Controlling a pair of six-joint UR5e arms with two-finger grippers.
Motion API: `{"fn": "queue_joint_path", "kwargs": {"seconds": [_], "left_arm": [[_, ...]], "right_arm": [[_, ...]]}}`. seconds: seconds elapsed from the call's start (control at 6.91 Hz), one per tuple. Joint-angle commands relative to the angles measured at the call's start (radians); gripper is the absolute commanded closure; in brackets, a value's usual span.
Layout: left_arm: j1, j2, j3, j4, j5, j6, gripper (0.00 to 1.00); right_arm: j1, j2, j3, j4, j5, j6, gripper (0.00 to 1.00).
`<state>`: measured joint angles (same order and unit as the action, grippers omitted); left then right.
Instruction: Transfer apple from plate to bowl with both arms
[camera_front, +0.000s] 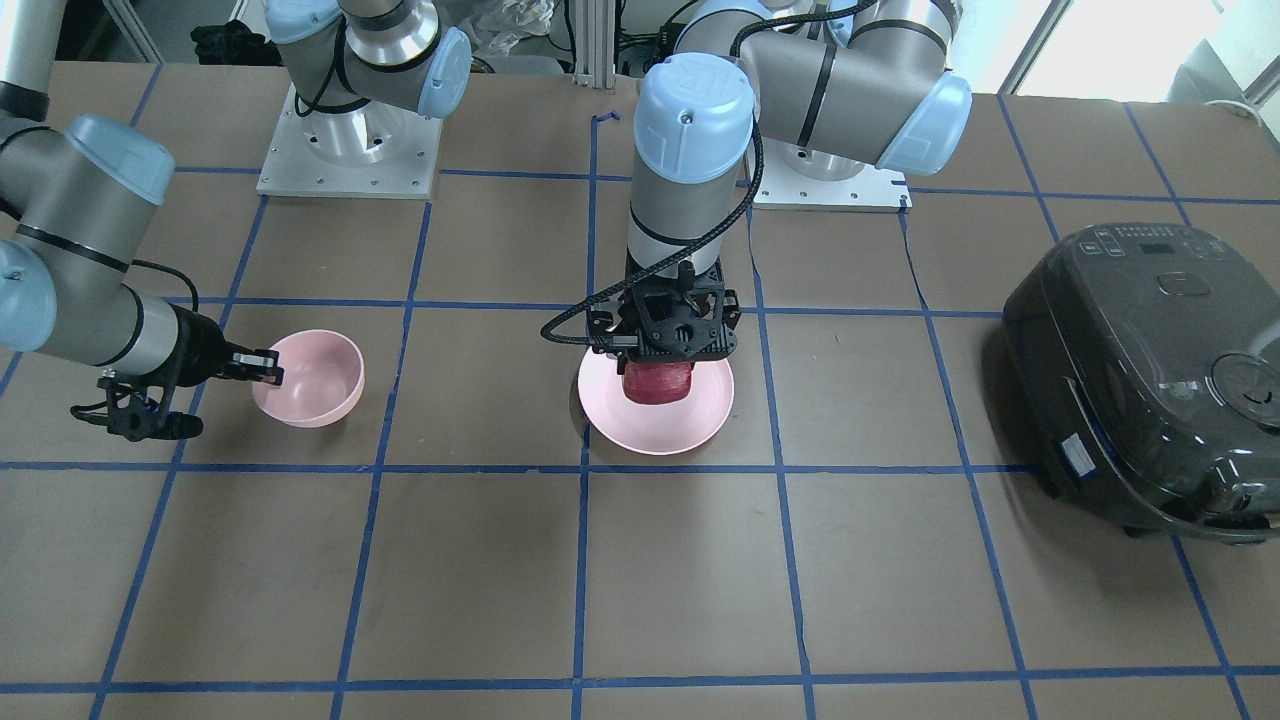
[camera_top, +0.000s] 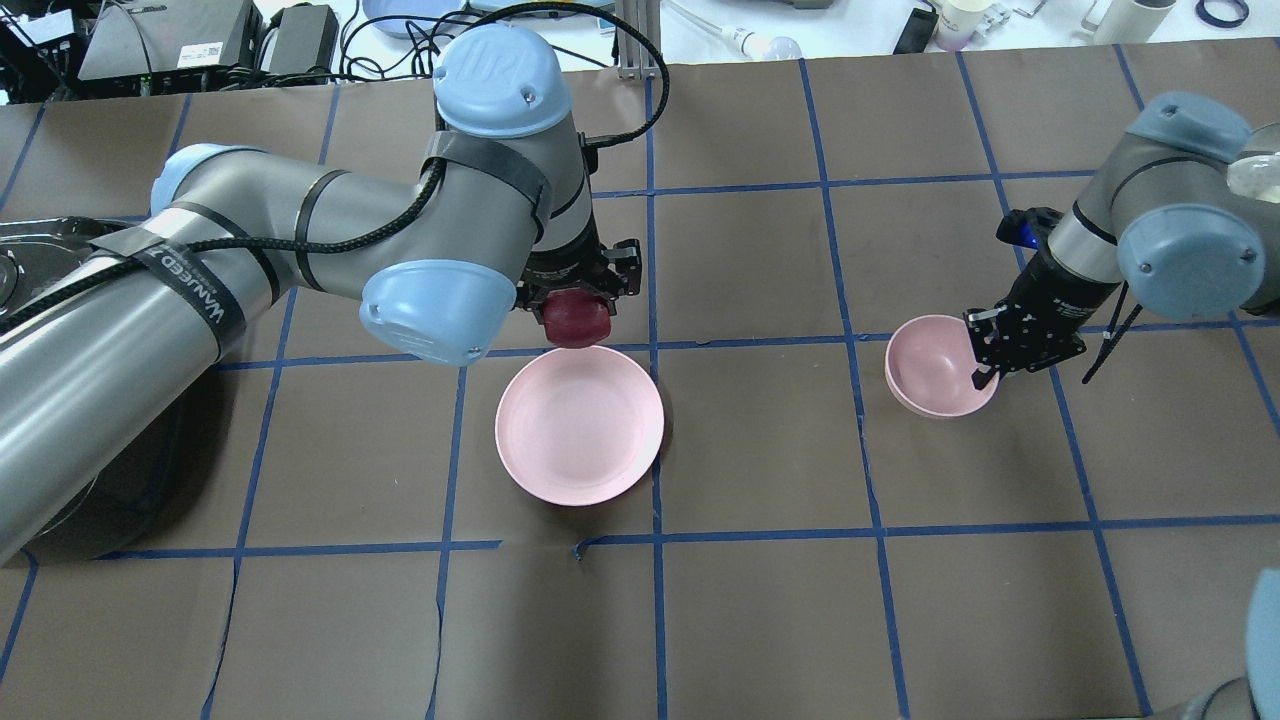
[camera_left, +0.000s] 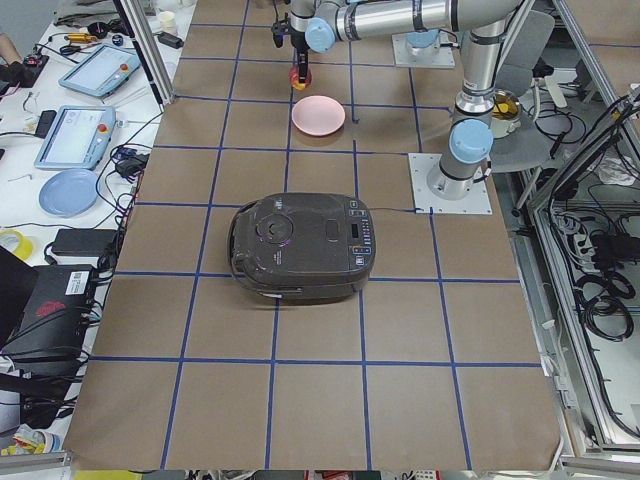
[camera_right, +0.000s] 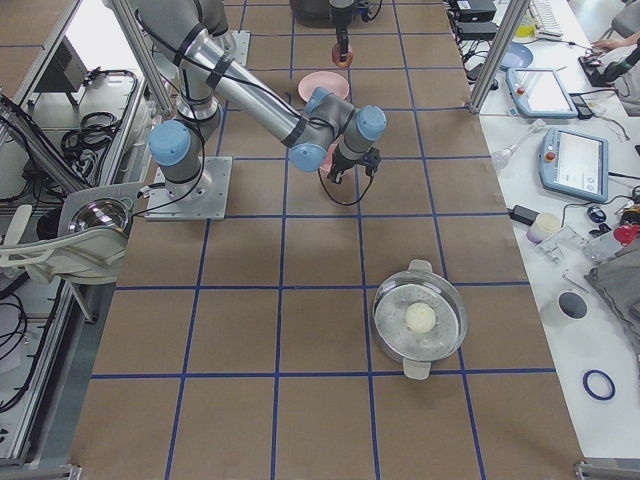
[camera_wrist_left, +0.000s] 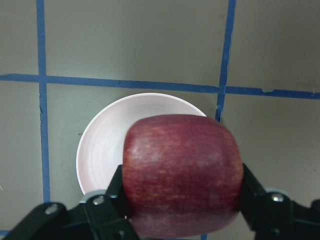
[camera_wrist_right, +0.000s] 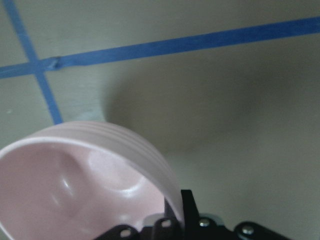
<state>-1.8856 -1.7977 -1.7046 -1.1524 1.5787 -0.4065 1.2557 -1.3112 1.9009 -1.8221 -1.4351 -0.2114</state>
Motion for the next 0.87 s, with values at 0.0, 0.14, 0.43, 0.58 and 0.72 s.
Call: {"fn": "queue_joint_path", "kwargs": {"seconds": [0.0, 0.14, 0.43, 0.58, 0.72], "left_arm": [[0.003, 0.000, 0.000, -0.001, 0.000, 0.000, 1.00], [0.003, 0.000, -0.001, -0.001, 0.000, 0.000, 1.00], [0.003, -0.006, -0.004, -0.001, 0.000, -0.008, 1.00], [0.003, -0.014, -0.003, -0.001, -0.002, -0.021, 1.00], [-0.001, -0.015, -0.003, -0.001, -0.003, -0.044, 1.00]], "right_arm": [[0.159, -0.002, -0.013, 0.012, 0.121, 0.160, 1.00], [0.225, 0.006, -0.005, -0.009, 0.181, 0.206, 1.00], [0.270, 0.018, 0.035, -0.034, 0.188, 0.211, 1.00], [0.271, 0.027, 0.068, -0.077, 0.170, 0.217, 1.00], [0.271, 0.030, 0.076, -0.089, 0.170, 0.230, 1.00]]}}
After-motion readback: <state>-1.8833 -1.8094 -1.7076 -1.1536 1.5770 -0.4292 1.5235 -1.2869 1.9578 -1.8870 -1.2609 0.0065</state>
